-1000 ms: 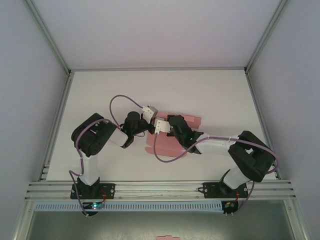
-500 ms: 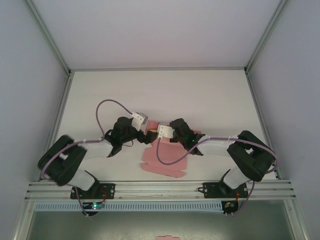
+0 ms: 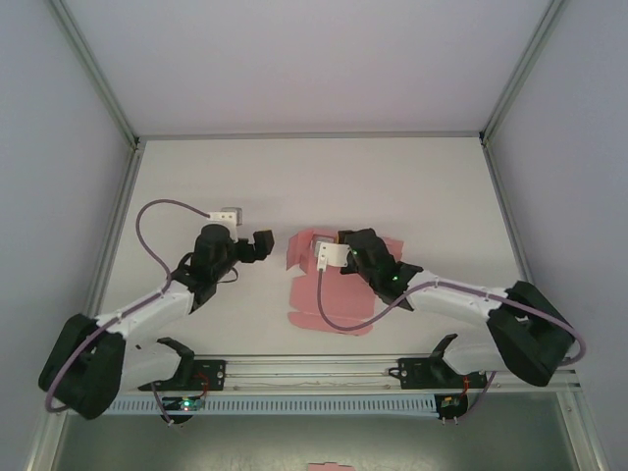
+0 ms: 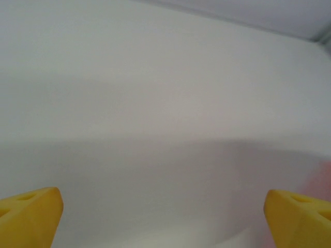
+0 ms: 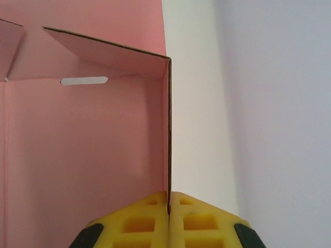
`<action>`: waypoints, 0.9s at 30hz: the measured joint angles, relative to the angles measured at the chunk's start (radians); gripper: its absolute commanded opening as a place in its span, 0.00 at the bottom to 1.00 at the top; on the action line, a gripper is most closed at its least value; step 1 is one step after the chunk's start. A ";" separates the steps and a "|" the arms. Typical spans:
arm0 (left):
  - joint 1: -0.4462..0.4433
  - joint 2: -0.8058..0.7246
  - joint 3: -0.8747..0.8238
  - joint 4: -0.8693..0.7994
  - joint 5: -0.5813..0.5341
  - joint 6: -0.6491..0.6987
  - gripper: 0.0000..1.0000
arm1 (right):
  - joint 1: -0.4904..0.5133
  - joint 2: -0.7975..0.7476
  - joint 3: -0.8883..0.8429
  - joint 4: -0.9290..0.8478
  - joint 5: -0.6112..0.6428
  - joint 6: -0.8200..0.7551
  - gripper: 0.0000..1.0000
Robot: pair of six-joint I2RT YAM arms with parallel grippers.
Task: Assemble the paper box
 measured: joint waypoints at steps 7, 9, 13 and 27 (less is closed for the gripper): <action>0.023 0.169 -0.021 0.169 0.237 0.037 0.88 | 0.023 0.006 -0.031 0.057 0.016 -0.026 0.00; 0.023 0.230 -0.008 0.211 0.358 0.080 0.85 | 0.025 0.030 -0.039 0.074 0.027 -0.034 0.00; 0.015 0.362 0.073 0.217 0.552 0.165 0.80 | 0.037 0.075 -0.074 0.139 0.067 -0.048 0.00; -0.084 0.470 0.141 0.253 0.756 0.319 0.81 | 0.055 0.054 -0.087 0.144 0.084 -0.043 0.00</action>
